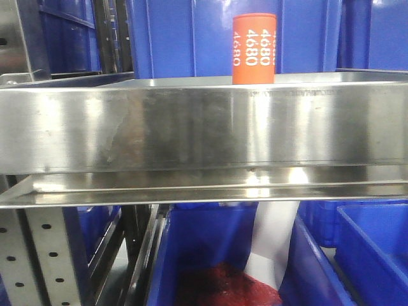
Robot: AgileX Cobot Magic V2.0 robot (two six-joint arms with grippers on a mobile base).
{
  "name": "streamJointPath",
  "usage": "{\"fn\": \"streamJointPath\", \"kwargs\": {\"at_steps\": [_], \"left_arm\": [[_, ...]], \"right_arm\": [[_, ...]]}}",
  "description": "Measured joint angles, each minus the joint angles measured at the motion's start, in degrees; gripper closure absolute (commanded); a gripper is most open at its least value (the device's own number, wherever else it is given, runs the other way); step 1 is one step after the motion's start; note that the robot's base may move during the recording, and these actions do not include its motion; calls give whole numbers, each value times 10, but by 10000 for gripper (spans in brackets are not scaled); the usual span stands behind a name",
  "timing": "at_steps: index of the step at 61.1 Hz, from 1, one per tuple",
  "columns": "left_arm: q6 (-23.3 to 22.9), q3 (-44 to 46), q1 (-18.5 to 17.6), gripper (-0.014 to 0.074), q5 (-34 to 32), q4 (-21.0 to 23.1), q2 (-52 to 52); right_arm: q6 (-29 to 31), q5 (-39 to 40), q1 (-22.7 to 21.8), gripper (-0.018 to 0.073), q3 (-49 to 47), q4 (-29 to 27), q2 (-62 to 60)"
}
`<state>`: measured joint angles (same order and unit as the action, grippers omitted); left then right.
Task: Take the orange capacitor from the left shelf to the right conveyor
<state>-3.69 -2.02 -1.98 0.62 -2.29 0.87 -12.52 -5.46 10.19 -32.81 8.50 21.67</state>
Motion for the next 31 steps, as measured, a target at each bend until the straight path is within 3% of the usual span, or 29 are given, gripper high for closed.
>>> {"fn": "streamJointPath", "kwargs": {"at_steps": [7,15,20,31], "left_arm": [[0,0,0,722,0,0,0],[0,0,0,722,0,0,0],[0,0,0,722,0,0,0],[0,0,0,722,0,0,0]], "right_arm": [[0,-30,67,321,-59,1,104],[0,-41,133,76,-95,1,212],[0,-44,151,-86,-113,-6,278],[-1,-19,157,-67,-146,-40,384]]}}
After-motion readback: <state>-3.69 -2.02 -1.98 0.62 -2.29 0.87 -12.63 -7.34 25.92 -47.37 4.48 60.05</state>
